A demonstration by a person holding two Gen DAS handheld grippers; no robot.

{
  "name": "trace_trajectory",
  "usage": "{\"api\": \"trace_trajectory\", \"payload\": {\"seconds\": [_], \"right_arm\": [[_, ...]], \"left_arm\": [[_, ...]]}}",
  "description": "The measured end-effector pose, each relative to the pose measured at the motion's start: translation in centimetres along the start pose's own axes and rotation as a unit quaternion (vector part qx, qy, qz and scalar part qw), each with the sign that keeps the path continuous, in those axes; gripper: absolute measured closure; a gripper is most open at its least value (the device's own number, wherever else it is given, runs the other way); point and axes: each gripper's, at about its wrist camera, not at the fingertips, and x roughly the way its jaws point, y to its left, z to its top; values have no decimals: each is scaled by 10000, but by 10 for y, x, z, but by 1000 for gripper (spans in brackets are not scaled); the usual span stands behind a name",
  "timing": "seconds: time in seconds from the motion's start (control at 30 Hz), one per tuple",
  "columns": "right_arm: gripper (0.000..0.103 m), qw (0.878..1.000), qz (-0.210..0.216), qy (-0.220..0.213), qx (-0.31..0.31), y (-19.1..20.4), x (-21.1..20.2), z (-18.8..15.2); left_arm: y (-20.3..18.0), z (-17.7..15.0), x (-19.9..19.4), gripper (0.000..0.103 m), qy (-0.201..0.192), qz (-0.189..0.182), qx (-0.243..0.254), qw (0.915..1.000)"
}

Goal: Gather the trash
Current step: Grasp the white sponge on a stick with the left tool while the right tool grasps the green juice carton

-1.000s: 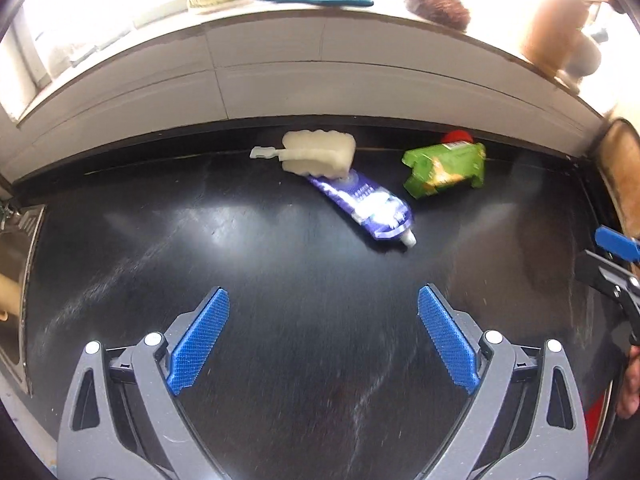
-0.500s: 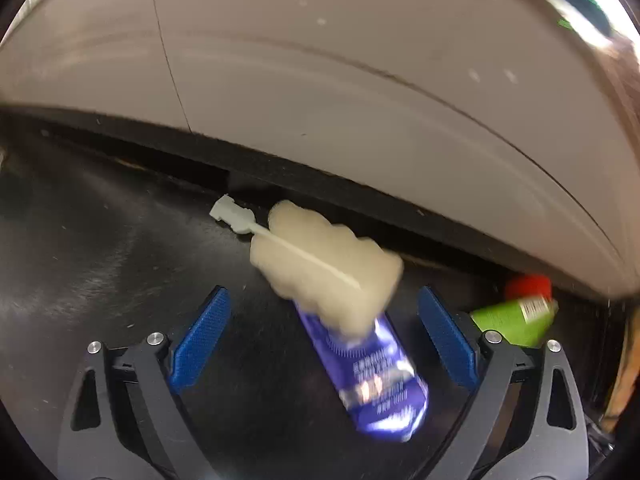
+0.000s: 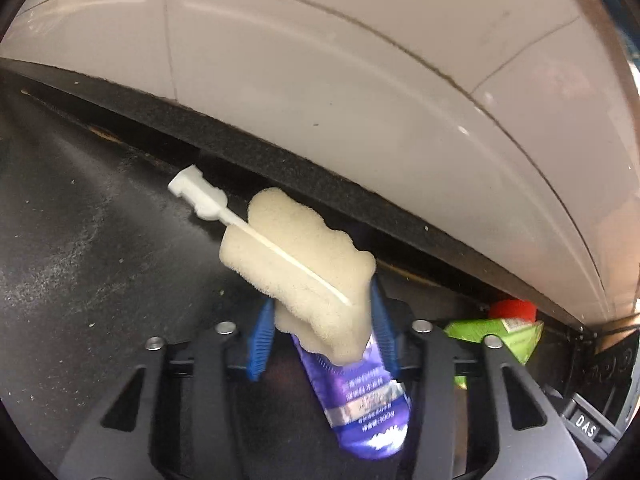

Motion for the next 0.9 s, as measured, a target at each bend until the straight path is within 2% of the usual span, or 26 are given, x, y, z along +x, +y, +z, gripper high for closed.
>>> {"api": "trace_trajectory", "payload": {"seconds": [0.17, 0.3, 0.47, 0.63, 0.7, 0.77, 0.9], "right_arm": [[86, 9984, -257, -18, -503, 16, -15, -12], [86, 9895, -677, -50, -1279, 39, -35, -37], [86, 9641, -1266, -36, -2335, 67, -58, -82], [86, 9409, -1538, -15, -3016, 81, -83, -132], [86, 9349, -1593, -7, -3171, 85, -91, -151], [86, 9316, -1621, -16, -3253, 88, -98, -165], [86, 9287, -1646, -17, -3322, 92, -106, -184]], "left_arm": [[10, -13, -23, 70, 107, -153, 154, 9997], [17, -34, -53, 71, 91, -14, 611, 9981], [18, -76, -98, 71, -52, 516, 1552, 9865], [21, -118, -140, 71, -325, 972, 2133, 9716], [19, -137, -155, 71, -428, 1058, 2252, 9676], [17, -121, -162, 71, -483, 1052, 2222, 9681], [27, -145, -186, 71, -563, 1023, 2177, 9690]]}}
